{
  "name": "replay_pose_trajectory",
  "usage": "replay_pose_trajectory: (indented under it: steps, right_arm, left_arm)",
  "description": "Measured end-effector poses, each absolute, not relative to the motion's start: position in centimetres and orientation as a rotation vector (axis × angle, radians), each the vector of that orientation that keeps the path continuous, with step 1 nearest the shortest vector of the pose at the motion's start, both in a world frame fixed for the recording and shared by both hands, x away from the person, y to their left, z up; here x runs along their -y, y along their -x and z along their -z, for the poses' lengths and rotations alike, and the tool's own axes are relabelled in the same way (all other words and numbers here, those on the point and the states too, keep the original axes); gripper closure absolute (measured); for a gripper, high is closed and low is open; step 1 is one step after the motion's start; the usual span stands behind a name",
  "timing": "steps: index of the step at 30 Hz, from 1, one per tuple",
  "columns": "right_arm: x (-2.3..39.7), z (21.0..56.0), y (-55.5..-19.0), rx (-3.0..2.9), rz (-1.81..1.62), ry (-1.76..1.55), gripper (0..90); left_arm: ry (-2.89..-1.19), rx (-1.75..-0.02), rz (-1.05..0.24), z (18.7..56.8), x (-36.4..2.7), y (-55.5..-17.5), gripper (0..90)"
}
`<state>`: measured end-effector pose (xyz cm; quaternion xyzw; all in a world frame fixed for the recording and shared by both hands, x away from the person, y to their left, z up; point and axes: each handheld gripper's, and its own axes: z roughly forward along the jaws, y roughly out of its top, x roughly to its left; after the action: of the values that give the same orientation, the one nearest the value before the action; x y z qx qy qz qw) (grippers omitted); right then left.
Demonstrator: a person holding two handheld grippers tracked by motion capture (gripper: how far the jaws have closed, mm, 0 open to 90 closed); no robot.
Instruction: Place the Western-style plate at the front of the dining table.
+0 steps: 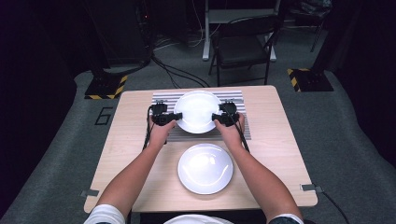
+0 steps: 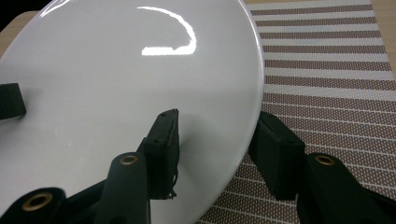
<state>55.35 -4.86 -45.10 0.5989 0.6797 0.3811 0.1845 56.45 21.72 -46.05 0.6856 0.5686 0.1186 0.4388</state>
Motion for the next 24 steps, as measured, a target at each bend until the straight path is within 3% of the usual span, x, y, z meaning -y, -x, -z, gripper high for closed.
replay_pose_trajectory:
  steps: [24]
  right_arm:
    - [4.5,46.8,-56.8,-1.904,-1.045,-1.707,53.4]
  left_arm:
    - [-1.712,-1.456,-0.293,47.4,-21.6,-58.0,60.2]
